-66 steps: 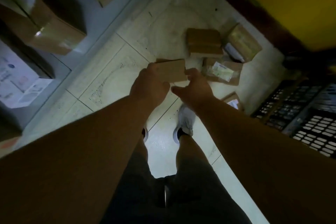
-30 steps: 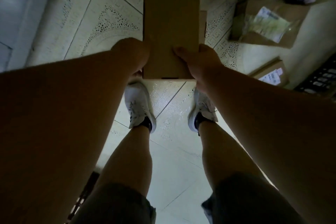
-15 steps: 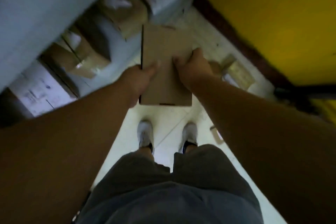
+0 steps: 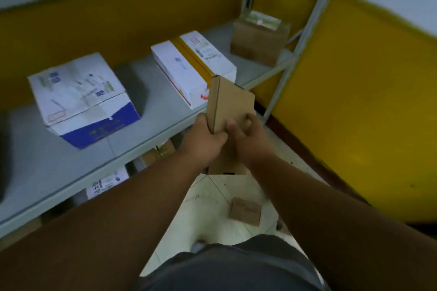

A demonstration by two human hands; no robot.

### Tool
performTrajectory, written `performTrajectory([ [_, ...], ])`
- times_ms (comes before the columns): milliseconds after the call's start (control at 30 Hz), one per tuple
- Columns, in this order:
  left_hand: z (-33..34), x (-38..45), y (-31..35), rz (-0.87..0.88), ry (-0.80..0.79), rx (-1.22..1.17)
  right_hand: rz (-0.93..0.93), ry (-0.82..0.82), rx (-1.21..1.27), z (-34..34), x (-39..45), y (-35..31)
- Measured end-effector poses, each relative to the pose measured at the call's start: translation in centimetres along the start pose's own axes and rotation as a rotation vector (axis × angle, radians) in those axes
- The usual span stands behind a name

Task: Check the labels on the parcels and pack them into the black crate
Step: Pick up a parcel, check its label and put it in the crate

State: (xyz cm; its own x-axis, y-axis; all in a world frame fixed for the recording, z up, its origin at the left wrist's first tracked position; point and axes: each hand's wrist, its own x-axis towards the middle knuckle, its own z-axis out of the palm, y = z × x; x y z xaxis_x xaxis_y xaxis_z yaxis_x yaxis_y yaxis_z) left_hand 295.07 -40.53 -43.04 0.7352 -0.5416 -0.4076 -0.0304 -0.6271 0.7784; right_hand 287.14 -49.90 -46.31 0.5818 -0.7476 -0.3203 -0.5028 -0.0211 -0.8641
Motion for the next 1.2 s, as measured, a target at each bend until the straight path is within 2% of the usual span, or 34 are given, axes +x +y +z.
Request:
performTrajectory([
  [67,-0.4,-1.4,1.3,0.003,0.019,-0.097,-0.046,-0.002,0.108,-0.8,-0.2,-1.5],
  [167,0.2,-3.4,3.0,-0.095,-0.012,-0.376,-0.112,-0.019,0.148,-2.6,-0.8,-3.0],
  [233,0.8,-4.7,3.8,-0.096,-0.025,-0.576,-0.098,-0.164,0.273,-3.7,-1.0,-3.5],
  [333,2.0,-6.4,4.4,-0.006,0.036,-0.606,0.081,-0.458,0.586,-6.3,-2.5,-4.7],
  [400,3.5,-6.8,3.8,0.025,0.097,-0.602,0.095,-0.587,0.638,-9.0,-4.1,-4.6],
  [433,4.4,-7.3,3.4,0.002,0.127,-0.708,0.111,-0.673,0.650,-10.2,-4.8,-4.4],
  [533,6.5,-10.1,2.5,-0.100,0.202,-0.974,0.222,-0.784,0.647,-12.8,-6.1,-3.5],
  [633,7.5,-13.6,1.0,-0.219,0.358,-0.988,0.280,-0.802,0.579,-10.8,-5.7,-1.5],
  [700,7.5,-16.1,-0.4,-0.263,0.549,-0.867,0.244,-0.706,0.525,-9.6,-7.2,-0.7],
  [800,7.4,-20.0,-1.8,-0.280,0.820,-0.562,0.244,-0.862,0.450,-8.4,-9.9,-0.4],
  [867,7.5,-22.4,-2.5,-0.284,0.877,-0.492,0.151,-0.951,0.335,-8.1,-12.1,-0.2],
  [1000,8.4,-26.8,-4.0,-0.257,0.924,-0.515,-0.001,-0.966,0.244,-7.7,-16.8,0.8],
  [1200,7.6,-39.9,-12.2,-0.369,1.163,-0.514,0.019,-1.141,0.197,-2.5,-30.0,4.2],
])
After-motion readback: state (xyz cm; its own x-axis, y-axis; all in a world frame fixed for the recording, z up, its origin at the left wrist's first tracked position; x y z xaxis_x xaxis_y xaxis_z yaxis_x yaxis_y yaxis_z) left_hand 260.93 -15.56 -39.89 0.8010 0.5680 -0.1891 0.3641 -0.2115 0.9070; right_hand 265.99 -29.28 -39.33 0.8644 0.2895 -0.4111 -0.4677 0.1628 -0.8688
